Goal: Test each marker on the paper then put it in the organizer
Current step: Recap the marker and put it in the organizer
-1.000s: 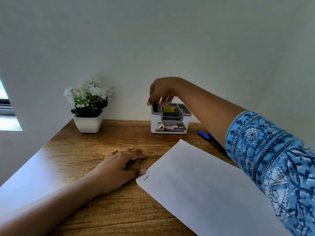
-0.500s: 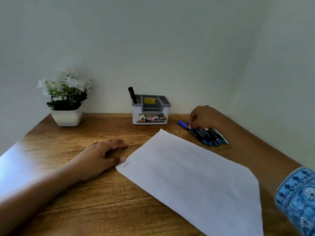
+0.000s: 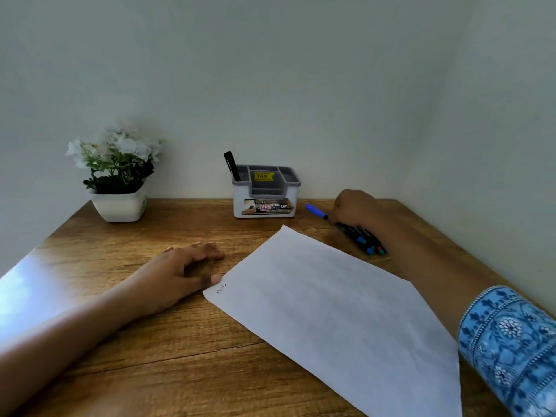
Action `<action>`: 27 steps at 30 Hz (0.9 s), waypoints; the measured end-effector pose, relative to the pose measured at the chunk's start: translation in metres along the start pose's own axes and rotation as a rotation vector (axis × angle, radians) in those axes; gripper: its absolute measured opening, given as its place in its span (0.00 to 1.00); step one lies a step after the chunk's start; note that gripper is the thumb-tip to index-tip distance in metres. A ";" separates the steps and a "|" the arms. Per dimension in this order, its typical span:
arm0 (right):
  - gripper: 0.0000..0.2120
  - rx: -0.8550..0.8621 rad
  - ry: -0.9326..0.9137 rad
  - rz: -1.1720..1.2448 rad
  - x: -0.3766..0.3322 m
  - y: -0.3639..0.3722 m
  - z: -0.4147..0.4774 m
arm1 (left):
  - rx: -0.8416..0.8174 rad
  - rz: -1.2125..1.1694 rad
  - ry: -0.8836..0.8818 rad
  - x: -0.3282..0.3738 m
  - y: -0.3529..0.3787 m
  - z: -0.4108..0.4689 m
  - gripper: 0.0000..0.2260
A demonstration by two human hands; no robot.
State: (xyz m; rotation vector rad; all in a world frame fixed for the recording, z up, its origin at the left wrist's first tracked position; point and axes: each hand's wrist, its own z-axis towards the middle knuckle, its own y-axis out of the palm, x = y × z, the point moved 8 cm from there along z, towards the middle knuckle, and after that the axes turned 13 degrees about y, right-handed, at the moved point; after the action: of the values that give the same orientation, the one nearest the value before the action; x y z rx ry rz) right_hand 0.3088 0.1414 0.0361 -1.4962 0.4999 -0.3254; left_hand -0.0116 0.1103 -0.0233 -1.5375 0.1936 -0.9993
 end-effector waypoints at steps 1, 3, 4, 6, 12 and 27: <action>0.13 0.014 -0.037 0.037 -0.004 -0.009 -0.005 | 0.000 0.001 0.002 0.000 0.000 0.000 0.25; 0.08 0.041 -0.171 0.146 -0.018 -0.029 -0.024 | 0.008 -0.006 0.002 0.002 0.000 0.000 0.25; 0.07 0.058 -0.254 0.175 -0.025 -0.038 -0.039 | 0.029 -0.034 0.002 0.003 -0.001 -0.001 0.26; 0.07 0.124 -0.405 0.137 -0.039 -0.046 -0.070 | 0.129 -0.149 0.019 0.007 -0.008 -0.004 0.28; 0.05 0.598 -0.978 -0.090 -0.093 -0.040 -0.159 | 0.436 -0.260 0.211 0.035 -0.034 -0.021 0.19; 0.33 0.064 -0.554 1.262 -0.064 -0.046 -0.134 | 0.359 -0.722 0.100 0.042 -0.032 -0.017 0.12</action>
State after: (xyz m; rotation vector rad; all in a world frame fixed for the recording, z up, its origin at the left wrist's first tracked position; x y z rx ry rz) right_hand 0.1906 0.0554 0.0891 -0.8992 0.8502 1.0168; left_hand -0.0102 0.0799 0.0229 -1.2334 -0.4862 -1.5748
